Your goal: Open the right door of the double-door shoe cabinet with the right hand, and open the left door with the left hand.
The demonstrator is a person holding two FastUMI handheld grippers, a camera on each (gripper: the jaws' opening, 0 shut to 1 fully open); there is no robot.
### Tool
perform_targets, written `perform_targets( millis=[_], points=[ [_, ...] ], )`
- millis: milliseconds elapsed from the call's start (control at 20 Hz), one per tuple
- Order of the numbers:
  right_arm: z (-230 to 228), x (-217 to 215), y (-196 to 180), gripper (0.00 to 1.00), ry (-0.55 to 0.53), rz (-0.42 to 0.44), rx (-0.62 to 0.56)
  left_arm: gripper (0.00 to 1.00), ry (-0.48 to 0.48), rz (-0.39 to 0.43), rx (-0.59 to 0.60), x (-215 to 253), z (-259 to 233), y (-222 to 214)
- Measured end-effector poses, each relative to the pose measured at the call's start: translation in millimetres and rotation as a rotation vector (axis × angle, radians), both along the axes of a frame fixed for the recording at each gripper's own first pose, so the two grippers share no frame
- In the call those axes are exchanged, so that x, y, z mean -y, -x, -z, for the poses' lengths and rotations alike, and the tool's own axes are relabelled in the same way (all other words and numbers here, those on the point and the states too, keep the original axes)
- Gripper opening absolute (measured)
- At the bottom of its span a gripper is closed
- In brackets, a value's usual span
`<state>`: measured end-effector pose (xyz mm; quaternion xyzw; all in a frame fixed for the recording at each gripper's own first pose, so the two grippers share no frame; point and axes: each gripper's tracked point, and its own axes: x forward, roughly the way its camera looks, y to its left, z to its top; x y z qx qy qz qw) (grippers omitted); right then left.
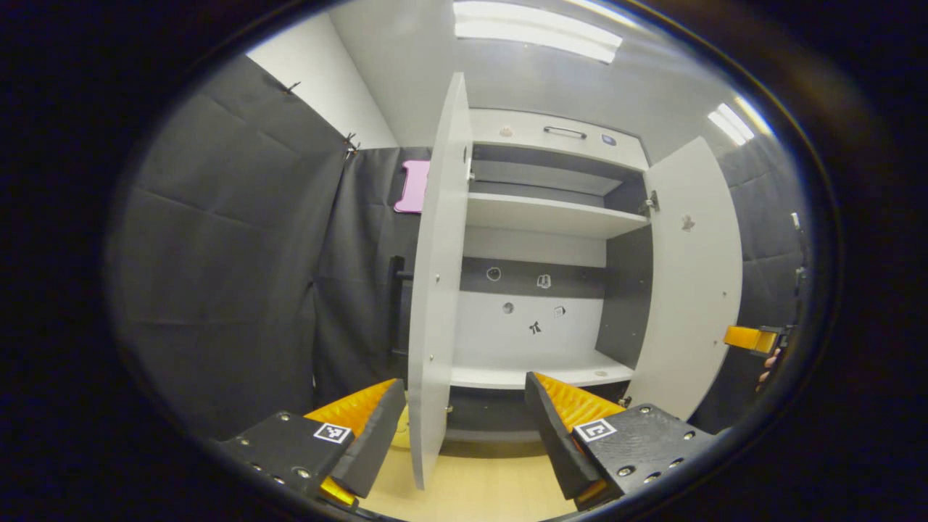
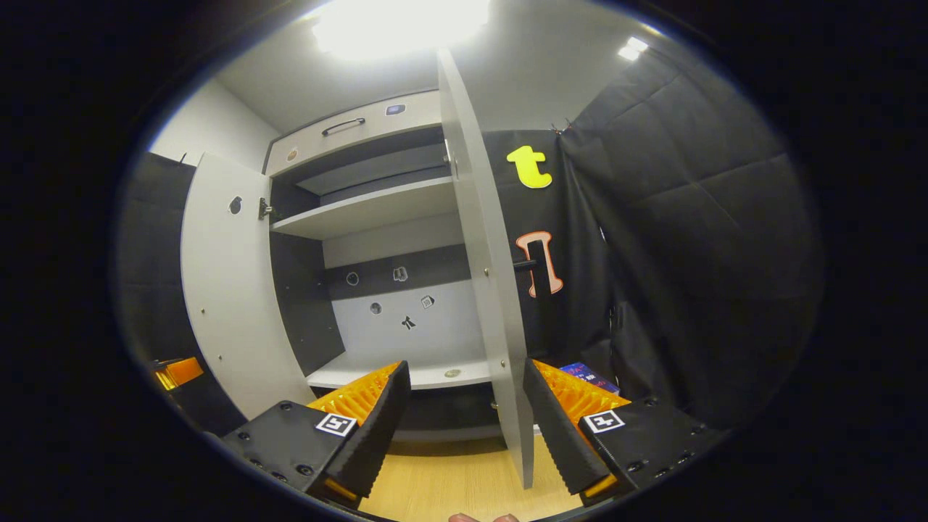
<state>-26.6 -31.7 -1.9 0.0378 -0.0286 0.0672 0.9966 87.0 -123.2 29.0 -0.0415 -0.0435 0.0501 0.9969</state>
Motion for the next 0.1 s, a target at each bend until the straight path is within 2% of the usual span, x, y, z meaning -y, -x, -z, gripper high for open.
perform_targets(
  millis=[100],
  points=[
    [6.0,0.1,-1.1,0.98,0.000,-0.001,-0.022,0.94,-0.007,-0.034,0.010,-7.3,-3.1,1.5]
  ],
)
